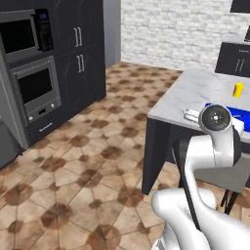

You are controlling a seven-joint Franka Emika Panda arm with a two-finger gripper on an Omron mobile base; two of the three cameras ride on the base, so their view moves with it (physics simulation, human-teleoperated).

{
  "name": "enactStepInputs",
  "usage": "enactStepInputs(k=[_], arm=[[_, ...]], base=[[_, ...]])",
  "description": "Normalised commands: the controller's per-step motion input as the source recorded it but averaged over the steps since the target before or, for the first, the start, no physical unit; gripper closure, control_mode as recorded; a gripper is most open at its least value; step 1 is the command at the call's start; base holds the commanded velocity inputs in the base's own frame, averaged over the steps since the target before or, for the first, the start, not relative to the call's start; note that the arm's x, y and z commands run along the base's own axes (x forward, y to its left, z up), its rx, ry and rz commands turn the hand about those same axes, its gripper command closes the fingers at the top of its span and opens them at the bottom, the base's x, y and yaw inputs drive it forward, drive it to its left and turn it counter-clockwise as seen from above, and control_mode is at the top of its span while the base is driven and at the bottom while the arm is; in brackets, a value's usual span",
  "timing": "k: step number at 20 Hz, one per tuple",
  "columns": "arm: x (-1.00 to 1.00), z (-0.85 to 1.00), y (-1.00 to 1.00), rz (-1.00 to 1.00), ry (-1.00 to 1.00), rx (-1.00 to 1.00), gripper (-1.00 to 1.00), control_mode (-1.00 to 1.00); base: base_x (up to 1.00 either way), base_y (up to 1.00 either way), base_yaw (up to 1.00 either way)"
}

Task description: Gather the sweet potato and bell pepper from the fridge and place them on a tray on the dining counter. Then gather the steaks from the fridge and place them on the other tray.

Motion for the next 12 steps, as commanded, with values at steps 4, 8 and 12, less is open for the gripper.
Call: enactStepInputs(k=[4,8,12], arm=[[0.0,0.0,0.0,0.0,0.0,0.0,1.0,1.0],[0.0,0.0,0.0,0.0,0.0,0.0,1.0,1.0],[0.0,0.0,0.0,0.0,0.0,0.0,1.0,1.0]], base=[[0.0,-0.64,-0.2],[0.0,-0.66,-0.21],[0.0,-0.68,-0.21]])
